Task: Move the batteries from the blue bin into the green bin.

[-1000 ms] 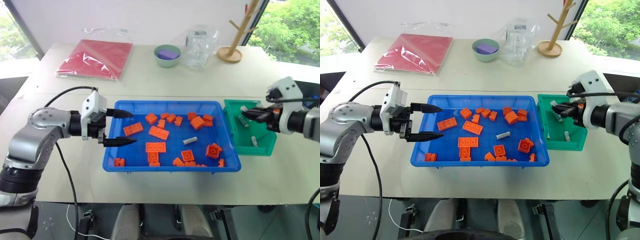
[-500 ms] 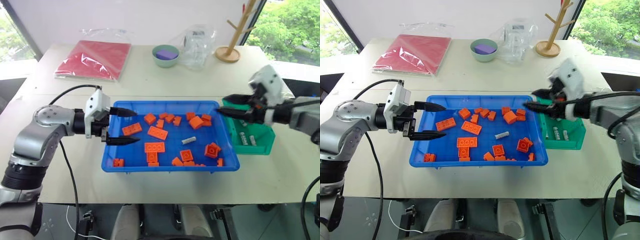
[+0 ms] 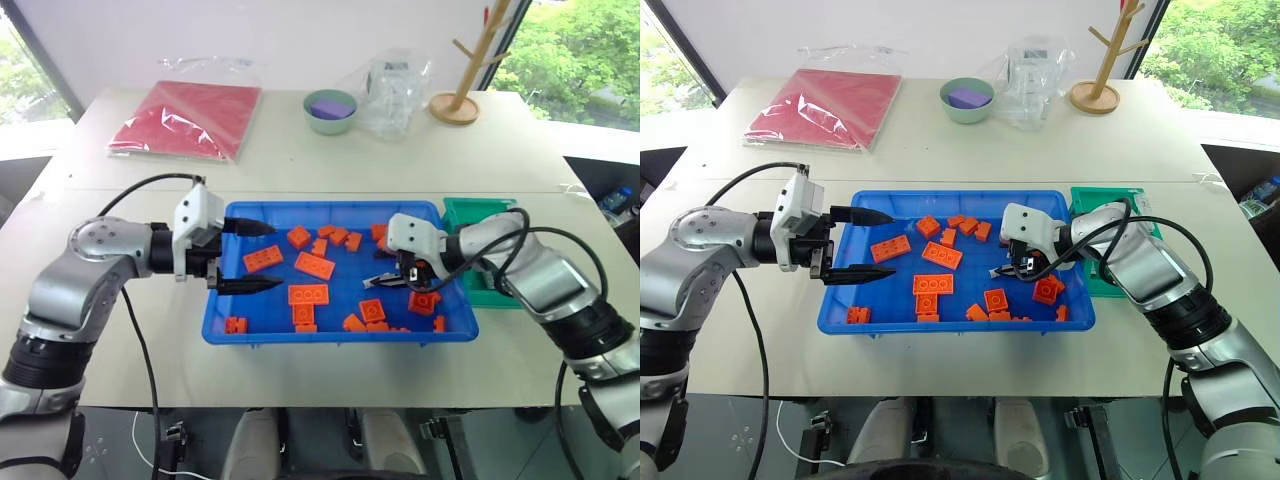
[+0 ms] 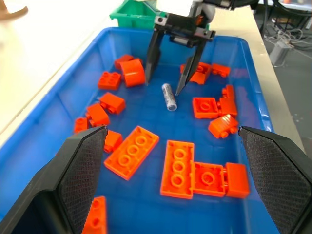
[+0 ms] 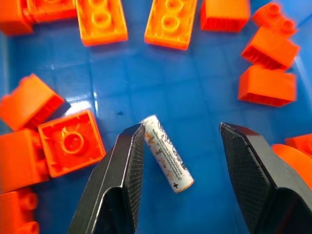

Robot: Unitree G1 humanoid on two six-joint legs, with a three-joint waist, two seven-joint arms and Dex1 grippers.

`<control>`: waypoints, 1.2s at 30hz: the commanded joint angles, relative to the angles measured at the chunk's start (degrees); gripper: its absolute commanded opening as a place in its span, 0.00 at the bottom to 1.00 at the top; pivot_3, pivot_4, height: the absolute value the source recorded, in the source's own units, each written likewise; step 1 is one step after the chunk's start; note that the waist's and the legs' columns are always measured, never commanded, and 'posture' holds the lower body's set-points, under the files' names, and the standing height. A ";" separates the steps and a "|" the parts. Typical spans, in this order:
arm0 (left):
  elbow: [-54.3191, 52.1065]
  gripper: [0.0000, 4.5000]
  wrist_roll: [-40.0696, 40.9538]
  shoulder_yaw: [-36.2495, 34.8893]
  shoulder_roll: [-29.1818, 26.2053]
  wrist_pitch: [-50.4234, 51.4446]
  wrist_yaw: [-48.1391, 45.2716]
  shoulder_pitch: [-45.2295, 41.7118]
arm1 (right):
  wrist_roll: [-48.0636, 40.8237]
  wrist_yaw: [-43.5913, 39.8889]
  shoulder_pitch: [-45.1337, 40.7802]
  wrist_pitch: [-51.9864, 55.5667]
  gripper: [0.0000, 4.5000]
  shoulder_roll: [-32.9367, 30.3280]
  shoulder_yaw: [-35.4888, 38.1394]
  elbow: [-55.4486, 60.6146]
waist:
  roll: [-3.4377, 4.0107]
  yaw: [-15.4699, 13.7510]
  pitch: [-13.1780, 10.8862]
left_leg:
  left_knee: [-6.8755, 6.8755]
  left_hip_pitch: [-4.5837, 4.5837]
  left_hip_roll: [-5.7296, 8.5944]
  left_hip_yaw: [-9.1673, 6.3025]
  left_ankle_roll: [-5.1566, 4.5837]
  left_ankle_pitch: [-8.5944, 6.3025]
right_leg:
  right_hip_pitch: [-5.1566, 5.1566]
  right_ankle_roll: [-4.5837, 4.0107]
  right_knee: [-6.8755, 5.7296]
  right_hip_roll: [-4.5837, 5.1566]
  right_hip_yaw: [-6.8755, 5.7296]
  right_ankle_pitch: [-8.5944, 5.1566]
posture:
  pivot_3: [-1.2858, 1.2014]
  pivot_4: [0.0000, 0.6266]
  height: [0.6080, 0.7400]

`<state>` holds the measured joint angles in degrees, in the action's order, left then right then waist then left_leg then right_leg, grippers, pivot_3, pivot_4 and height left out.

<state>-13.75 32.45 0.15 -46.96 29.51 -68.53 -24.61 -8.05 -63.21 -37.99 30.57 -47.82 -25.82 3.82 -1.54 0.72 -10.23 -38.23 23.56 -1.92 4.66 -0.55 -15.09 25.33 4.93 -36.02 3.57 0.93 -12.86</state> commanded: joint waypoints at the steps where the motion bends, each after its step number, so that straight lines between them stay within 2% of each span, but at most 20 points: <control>1: -1.84 1.00 0.97 -2.76 -0.99 -0.01 0.40 0.13 | 2.38 -2.68 -0.75 -3.19 0.55 0.86 -0.68 -1.89 | 0.00 -0.03 0.00 | 0.00 0.00 0.00 0.01 0.00 0.00 | -0.01 0.00 0.00 0.00 -0.01 0.00 | 0.52 0.24 0.97; 7: -1.58 1.00 0.87 -3.03 -1.02 0.06 0.45 -0.05 | 5.23 -4.36 -1.19 -5.40 0.55 3.71 -1.11 -6.68 | -0.01 0.05 0.00 | -0.01 -0.03 0.00 0.01 0.01 0.00 | -0.02 0.01 -0.01 0.00 0.00 0.00 | 0.52 0.24 0.97; 10: -1.16 1.00 0.70 -2.71 -0.87 -0.04 0.31 -0.61 | 6.42 -3.77 -0.84 -5.98 0.35 5.00 -0.61 -8.24 | -0.01 0.15 0.01 | -0.01 -0.08 -0.01 0.03 0.01 0.01 | -0.05 0.01 -0.03 -0.02 0.00 0.01 | 0.52 0.24 0.97; 13: -0.86 1.00 0.51 -2.45 -0.77 -0.19 0.16 -0.94 | 4.94 -4.05 0.03 -3.64 0.03 5.03 1.44 -5.61 | -0.01 0.08 0.01 | -0.01 -0.09 -0.01 0.04 0.01 0.01 | -0.08 0.01 -0.04 -0.01 -0.01 0.00 | 0.52 0.24 0.97; 14: -0.77 1.00 0.47 -2.37 -0.75 -0.23 0.08 -1.00 | 3.26 -4.03 0.18 -1.39 0.01 4.99 3.19 -3.64 | -0.01 -0.01 0.01 | -0.01 -0.09 -0.01 0.04 0.01 0.01 | -0.09 0.01 -0.03 -0.01 -0.01 0.00 | 0.52 0.24 0.97; 20: -0.28 1.00 0.00 -2.33 -0.74 -0.85 -0.21 -0.32 | -8.67 -1.28 0.19 15.99 0.01 1.32 20.92 6.70 | 0.00 -0.14 0.00 | -0.01 -0.07 -0.01 -0.03 0.02 0.01 | -0.06 0.07 -0.04 0.02 0.01 0.04 | 0.52 0.24 0.97; 26: 1.07 1.00 -0.54 -3.16 -1.26 -1.60 -0.49 0.81 | -12.46 4.21 4.05 26.07 0.01 -7.82 38.15 5.91 | 0.00 -0.22 0.00 | -0.01 -0.07 0.01 -0.05 0.01 0.00 | -0.11 -0.02 0.01 0.10 -0.02 -0.01 | 0.52 0.24 0.97; 29: 2.48 1.00 -0.86 -3.29 -1.45 -2.26 -1.03 0.48 | -12.75 6.08 8.72 27.86 0.01 -10.54 42.36 6.02 | 0.00 0.00 0.01 | 0.01 -0.08 0.00 -0.05 0.01 0.00 | -0.10 -0.03 0.01 0.08 -0.02 -0.01 | 0.52 0.24 0.97; 32: 4.09 1.00 -1.10 -3.05 -1.43 -2.75 -1.44 -0.54 | -12.81 7.73 13.48 27.63 0.01 -11.30 43.37 7.13 | 0.00 0.29 0.00 | 0.02 -0.12 -0.01 -0.03 0.01 0.00 | -0.09 -0.03 0.00 0.04 0.02 -0.01 | 0.52 0.24 0.97; 36: 6.55 1.00 -1.66 -2.72 -1.14 -3.38 -1.98 -2.44 | -10.06 13.86 14.68 25.22 0.44 -9.57 42.00 4.66 | 0.01 0.32 0.01 | 0.01 -0.12 0.00 0.00 0.01 0.01 | -0.06 -0.01 -0.02 0.02 0.07 0.00 | 0.52 0.24 0.97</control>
<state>-7.33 31.13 -1.42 -47.51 27.21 -70.01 -25.94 -19.18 -51.35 -22.92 57.92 -57.22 15.43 8.60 -1.53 1.04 -10.22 -38.23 23.44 -1.91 4.67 -0.53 -15.08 25.26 4.92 -36.03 3.60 1.01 -12.86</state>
